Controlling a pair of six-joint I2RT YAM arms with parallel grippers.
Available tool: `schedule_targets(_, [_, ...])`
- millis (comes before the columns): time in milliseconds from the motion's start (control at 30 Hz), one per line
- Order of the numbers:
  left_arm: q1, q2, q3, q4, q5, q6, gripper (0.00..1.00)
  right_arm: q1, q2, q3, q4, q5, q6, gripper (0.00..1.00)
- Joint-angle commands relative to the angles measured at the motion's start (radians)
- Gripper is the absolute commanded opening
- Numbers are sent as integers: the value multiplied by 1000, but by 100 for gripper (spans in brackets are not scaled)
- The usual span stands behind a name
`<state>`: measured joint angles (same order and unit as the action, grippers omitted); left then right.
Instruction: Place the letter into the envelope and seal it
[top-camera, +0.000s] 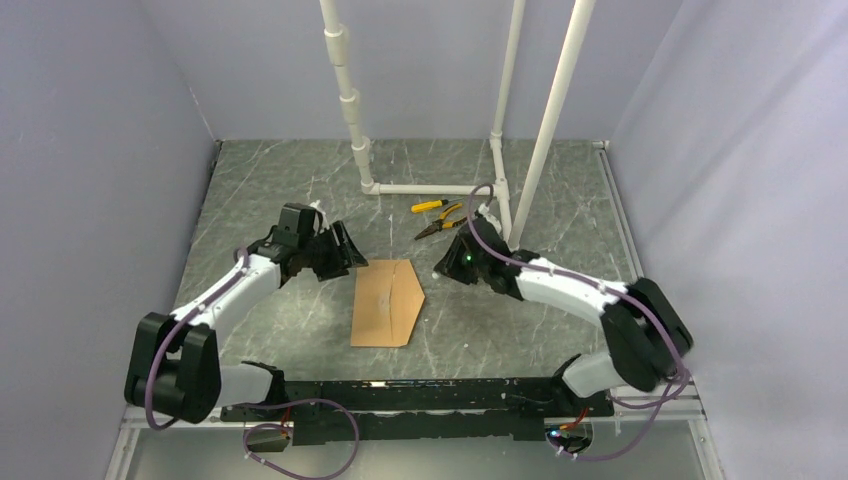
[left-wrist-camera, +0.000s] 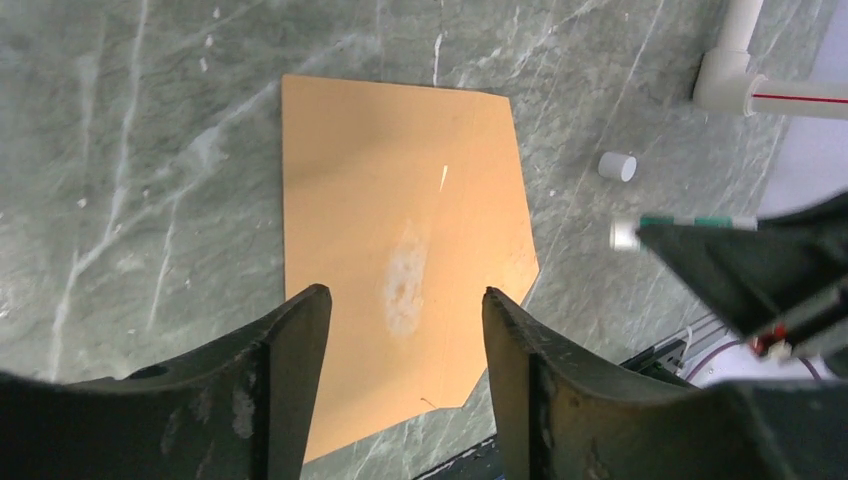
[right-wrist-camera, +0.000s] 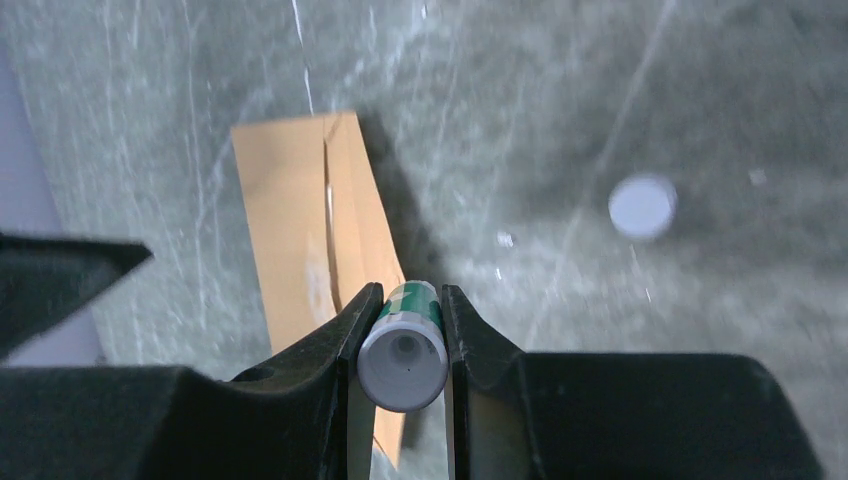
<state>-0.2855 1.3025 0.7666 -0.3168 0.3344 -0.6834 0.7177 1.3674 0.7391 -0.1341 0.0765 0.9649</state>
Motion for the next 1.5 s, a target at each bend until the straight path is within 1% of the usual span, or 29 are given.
schedule_targets(0, [-3,-84,-15,-100,-54,16,64,-94,174,121,201,-187,5,2])
schedule_targets(100, [-3,-122,-27,-118,-54,8,67,-150,297,186,262,-329,27,3])
schedule_targets(200, [-3,-147,-30,-130,-63,4,69,-197,374,218,346,-436,71,5])
schedule_targets(433, [-3,-154,-33,-141,-68,-17,70,-276,501,288,413,-552,110,14])
schedule_targets(500, [-3,-144,-29,-152,-72,-12,70,-290,537,300,433,-579,131,17])
schedule_targets(567, [-3,-135,-22,-162,-79,-5,70,-296,569,317,422,-586,139,18])
schedule_targets(667, [-3,-123,-15,-174,-88,0,70,-297,576,328,379,-553,124,21])
schedule_targets(767, [-3,-118,-18,-167,-88,-4,69,-296,569,326,333,-516,102,27])
schedule_targets(833, [-2,-115,-25,-157,-87,-10,69,-296,558,318,305,-485,90,34])
schedule_targets(1000, [-3,-103,-32,-149,-90,-15,69,-291,512,284,274,-426,77,56])
schedule_targets(1067, [-3,-103,-30,-150,-92,-12,70,-284,480,274,258,-391,65,59])
schedule_targets(1200, [-3,-105,-32,-146,-90,-9,69,-252,395,273,209,-328,9,59])
schedule_targets(1300, [-3,-108,-44,-132,-80,-8,69,-206,328,274,155,-247,-41,59])
schedule_targets(1400, [-2,-111,-67,-112,-67,-15,68,-141,273,262,80,-152,-74,52])
schedule_targets(1467, [-5,-103,-83,-93,-50,-16,64,-75,239,238,42,-66,-80,44])
